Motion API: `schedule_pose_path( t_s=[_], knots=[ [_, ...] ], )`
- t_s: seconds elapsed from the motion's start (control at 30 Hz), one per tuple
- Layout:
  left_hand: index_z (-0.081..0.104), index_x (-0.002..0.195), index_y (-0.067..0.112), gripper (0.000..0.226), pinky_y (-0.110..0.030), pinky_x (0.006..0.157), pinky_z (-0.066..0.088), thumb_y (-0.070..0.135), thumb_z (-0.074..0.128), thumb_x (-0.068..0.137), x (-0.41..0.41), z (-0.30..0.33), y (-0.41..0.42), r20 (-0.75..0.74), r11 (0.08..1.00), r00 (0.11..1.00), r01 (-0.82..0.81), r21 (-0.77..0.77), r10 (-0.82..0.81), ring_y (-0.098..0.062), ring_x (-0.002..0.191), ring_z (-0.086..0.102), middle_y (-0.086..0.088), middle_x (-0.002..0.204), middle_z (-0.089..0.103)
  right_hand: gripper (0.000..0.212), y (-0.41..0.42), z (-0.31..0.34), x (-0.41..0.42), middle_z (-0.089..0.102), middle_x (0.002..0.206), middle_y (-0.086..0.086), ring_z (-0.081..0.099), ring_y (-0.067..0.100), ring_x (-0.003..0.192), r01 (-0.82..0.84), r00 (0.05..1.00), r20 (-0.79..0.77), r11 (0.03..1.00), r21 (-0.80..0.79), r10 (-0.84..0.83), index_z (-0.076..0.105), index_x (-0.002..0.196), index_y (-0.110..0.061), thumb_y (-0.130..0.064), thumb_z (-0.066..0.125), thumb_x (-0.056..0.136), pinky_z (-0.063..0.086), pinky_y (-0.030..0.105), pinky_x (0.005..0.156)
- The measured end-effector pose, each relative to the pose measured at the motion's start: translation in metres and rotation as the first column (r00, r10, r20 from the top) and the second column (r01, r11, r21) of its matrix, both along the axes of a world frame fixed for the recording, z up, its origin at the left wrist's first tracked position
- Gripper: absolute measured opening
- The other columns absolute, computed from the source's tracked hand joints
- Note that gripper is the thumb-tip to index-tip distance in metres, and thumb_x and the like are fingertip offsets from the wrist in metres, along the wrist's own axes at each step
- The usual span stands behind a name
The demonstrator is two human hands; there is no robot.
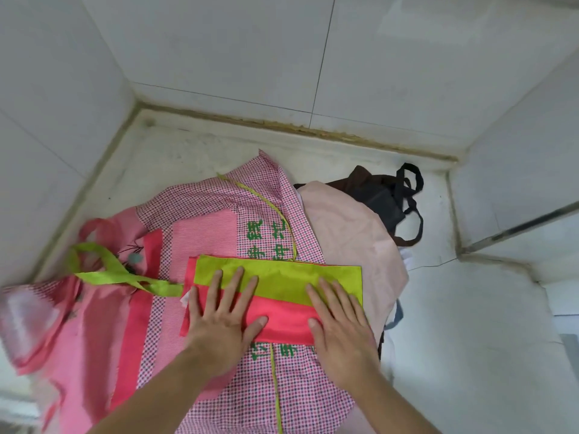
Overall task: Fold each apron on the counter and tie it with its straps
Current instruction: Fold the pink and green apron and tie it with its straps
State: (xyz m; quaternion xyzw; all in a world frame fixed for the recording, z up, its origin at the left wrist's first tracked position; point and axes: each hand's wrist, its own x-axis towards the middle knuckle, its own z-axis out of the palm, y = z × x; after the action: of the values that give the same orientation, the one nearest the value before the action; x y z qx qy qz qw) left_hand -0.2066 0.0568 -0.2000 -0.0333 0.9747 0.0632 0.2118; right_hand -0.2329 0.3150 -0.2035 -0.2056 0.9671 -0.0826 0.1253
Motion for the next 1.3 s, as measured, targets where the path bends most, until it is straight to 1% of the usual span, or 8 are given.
schedule_pose_path(
  t_s=[0.1, 0.3, 0.5, 0.7, 0.87, 1.0, 1.1, 1.3],
  knots=[
    [-0.038, 0.153, 0.042, 0.091, -0.071, 0.12, -0.016, 0.091, 0.003, 0.087, 0.002, 0.001, -0.012, 0.054, 0.998, 0.998, -0.031, -0.051, 0.034, -0.032, 0.154, -0.034, 0.002, 0.162, -0.045, 0.066, 0.045, -0.002, -0.006, 0.003, 0.175, -0.003, 0.004, 0.021, 0.162, 0.194, 0.981, -0.029, 0.977, 0.089, -0.192, 0.004, 0.168, -0.025, -0.049, 0.02, 0.109, 0.019, 0.049, 0.129],
    [0.058, 0.128, 0.009, 0.062, -0.059, 0.106, 0.045, 0.055, 0.046, 0.089, 0.02, 0.021, 0.004, -0.301, 0.993, 0.951, -0.033, 0.111, 0.065, -0.037, 0.115, 0.056, -0.012, 0.13, 0.052, 0.054, 0.035, 0.016, -0.009, 0.058, 0.12, 0.012, 0.055, 0.036, 0.116, 0.535, 0.845, 0.009, 0.844, -0.045, -0.535, 0.058, 0.126, -0.006, -0.029, 0.077, 0.081, 0.049, 0.05, 0.1],
    [0.043, 0.145, 0.025, 0.056, -0.042, 0.095, 0.058, 0.046, 0.04, 0.093, 0.028, 0.026, 0.034, -0.25, 0.963, 0.968, 0.093, 0.252, -0.029, -0.022, 0.11, 0.06, 0.0, 0.125, 0.056, 0.026, 0.012, 0.029, -0.026, 0.066, 0.093, 0.007, 0.064, 0.034, 0.089, 0.82, 0.554, 0.444, 0.553, -0.146, -0.704, 0.061, 0.098, -0.013, -0.031, 0.074, 0.086, 0.048, 0.035, 0.072],
    [-0.005, 0.16, 0.053, 0.065, -0.048, 0.115, 0.038, 0.047, 0.034, 0.108, 0.008, 0.039, 0.04, 0.011, 0.985, 0.994, 0.104, 0.137, -0.106, -0.031, 0.131, 0.044, -0.007, 0.146, 0.04, 0.024, 0.014, 0.066, -0.024, 0.06, 0.088, 0.006, 0.056, 0.033, 0.081, 0.718, 0.692, 0.221, 0.686, -0.119, -0.687, 0.048, 0.081, -0.019, -0.026, 0.058, 0.101, 0.037, 0.038, 0.065],
    [0.013, 0.161, 0.051, 0.075, -0.048, 0.107, 0.047, 0.039, 0.052, 0.098, -0.016, 0.051, 0.04, 0.174, 0.961, 0.985, -0.032, 0.275, -0.017, -0.032, 0.123, 0.057, -0.008, 0.135, 0.054, 0.036, -0.029, 0.104, -0.017, 0.053, 0.066, -0.002, 0.054, 0.027, 0.068, 0.66, 0.744, 0.201, 0.655, -0.368, -0.637, 0.041, 0.073, -0.021, -0.038, 0.053, 0.103, 0.045, 0.044, 0.062],
    [0.076, 0.111, 0.018, 0.028, -0.044, 0.098, 0.055, 0.04, 0.063, 0.099, -0.028, 0.074, 0.026, 0.614, 0.138, 0.675, -0.711, 0.69, 0.408, -0.018, 0.082, 0.071, 0.002, 0.086, 0.077, 0.03, -0.089, 0.125, -0.011, 0.055, 0.067, -0.007, 0.054, 0.011, 0.061, 0.468, 0.879, 0.242, 0.651, -0.598, -0.41, 0.044, 0.078, -0.024, -0.034, 0.057, 0.102, 0.043, 0.033, 0.058],
    [0.08, 0.108, 0.017, 0.058, -0.046, 0.101, 0.055, 0.069, 0.065, 0.089, -0.034, 0.085, -0.005, 0.761, -0.28, 0.507, -0.724, 0.631, 0.405, -0.027, 0.099, 0.074, -0.008, 0.1, 0.079, 0.021, -0.125, 0.112, -0.009, 0.06, 0.088, -0.013, 0.061, 0.007, 0.084, 0.284, 0.937, 0.331, 0.79, -0.543, -0.11, 0.054, 0.094, -0.026, -0.047, 0.057, 0.097, 0.053, 0.036, 0.078],
    [0.065, 0.077, 0.01, 0.02, -0.022, 0.054, 0.042, 0.011, 0.068, 0.097, -0.031, 0.074, -0.042, 0.242, 0.414, 0.693, -0.634, 0.654, 0.679, -0.016, 0.06, 0.054, -0.001, 0.066, 0.061, 0.035, -0.125, 0.084, 0.0, 0.046, 0.127, -0.014, 0.048, 0.009, 0.121, 0.083, 0.966, 0.256, 0.893, -0.443, 0.037, 0.058, 0.132, -0.029, -0.04, 0.054, 0.099, 0.043, 0.033, 0.11]
  ],
)
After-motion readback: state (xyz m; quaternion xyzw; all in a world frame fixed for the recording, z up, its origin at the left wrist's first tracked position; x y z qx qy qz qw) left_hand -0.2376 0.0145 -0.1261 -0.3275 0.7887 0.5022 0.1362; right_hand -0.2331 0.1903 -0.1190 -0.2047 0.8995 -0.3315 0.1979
